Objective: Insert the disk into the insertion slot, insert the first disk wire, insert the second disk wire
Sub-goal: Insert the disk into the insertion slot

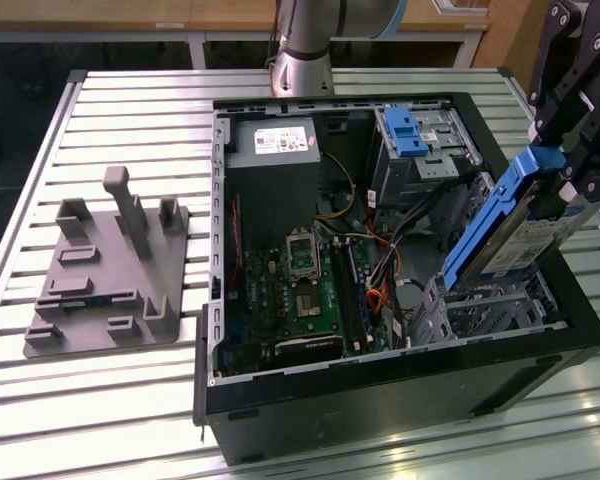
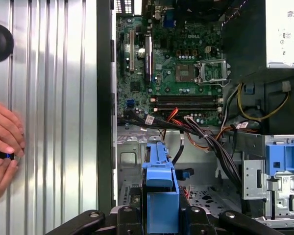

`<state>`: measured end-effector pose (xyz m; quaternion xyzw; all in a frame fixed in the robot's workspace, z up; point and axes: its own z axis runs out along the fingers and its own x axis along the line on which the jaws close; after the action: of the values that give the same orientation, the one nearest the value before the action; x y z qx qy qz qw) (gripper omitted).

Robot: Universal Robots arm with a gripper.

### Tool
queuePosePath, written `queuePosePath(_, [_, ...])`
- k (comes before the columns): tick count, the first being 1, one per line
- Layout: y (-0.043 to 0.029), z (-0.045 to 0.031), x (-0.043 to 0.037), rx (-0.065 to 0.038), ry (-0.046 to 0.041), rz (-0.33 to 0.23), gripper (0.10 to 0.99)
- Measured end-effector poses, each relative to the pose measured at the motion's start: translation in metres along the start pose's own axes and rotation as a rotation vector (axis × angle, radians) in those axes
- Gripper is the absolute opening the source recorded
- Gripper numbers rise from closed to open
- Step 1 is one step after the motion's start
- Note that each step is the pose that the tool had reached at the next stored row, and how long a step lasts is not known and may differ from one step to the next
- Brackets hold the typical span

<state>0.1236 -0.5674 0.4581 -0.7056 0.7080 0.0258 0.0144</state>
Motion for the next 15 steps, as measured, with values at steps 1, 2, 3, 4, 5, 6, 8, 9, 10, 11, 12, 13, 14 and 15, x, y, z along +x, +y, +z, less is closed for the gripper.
queuePosePath(1, [0.0000,0.0008,0.0000,0.000,0.0000,0.000,0.365])
queuePosePath(2, [0.0000,0.0014,0.0001,0.000,0.0001,0.000,0.365])
queuePosePath(3, [0.0000,0.0020,0.0001,0.000,-0.0001,-0.001,0.365])
queuePosePath(4, [0.0000,0.0026,0.0001,0.000,-0.0001,-0.001,0.365])
queuePosePath(5, [0.0000,0.0031,0.0000,0.000,-0.0002,-0.001,0.365])
queuePosePath(6, [-0.0001,0.0034,-0.0002,0.000,-0.0001,-0.001,0.365])
queuePosePath(8, [-0.0001,0.0041,-0.0007,0.000,-0.0002,-0.002,0.365])
queuePosePath(9, [-0.0001,0.0044,-0.0011,0.000,-0.0002,-0.002,0.365])
queuePosePath(10, [-0.0001,0.0049,-0.0014,0.000,-0.0003,-0.002,0.365])
queuePosePath(11, [-0.0001,0.0054,-0.0016,0.000,-0.0004,-0.002,0.365])
queuePosePath(12, [-0.0001,0.0060,-0.0016,0.000,-0.0005,-0.003,0.365])
queuePosePath(13, [-0.0003,0.0065,-0.0017,0.000,-0.0004,-0.004,0.365])
queuePosePath(14, [-0.0006,0.0070,-0.0018,0.000,-0.0003,-0.005,0.365])
queuePosePath(15, [-0.0008,0.0075,-0.0018,0.000,-0.0002,-0.005,0.365])
